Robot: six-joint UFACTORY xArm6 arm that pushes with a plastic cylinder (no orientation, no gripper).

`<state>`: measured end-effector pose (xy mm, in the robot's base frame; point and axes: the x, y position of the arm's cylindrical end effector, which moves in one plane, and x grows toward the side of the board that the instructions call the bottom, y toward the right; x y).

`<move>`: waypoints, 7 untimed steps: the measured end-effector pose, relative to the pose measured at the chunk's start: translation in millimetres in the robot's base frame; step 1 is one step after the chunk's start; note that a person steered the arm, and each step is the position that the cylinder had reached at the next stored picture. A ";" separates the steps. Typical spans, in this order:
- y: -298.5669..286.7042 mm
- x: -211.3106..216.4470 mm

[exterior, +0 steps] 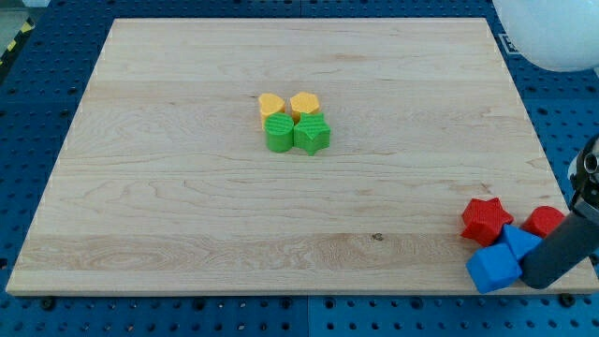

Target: Move the blue cube to the bottom center

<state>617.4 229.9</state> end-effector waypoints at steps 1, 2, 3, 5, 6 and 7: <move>15.3 -0.1; 42.8 -0.3; 35.7 -0.2; 17.6 0.6; -2.0 1.3; -16.6 0.9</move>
<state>618.2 213.4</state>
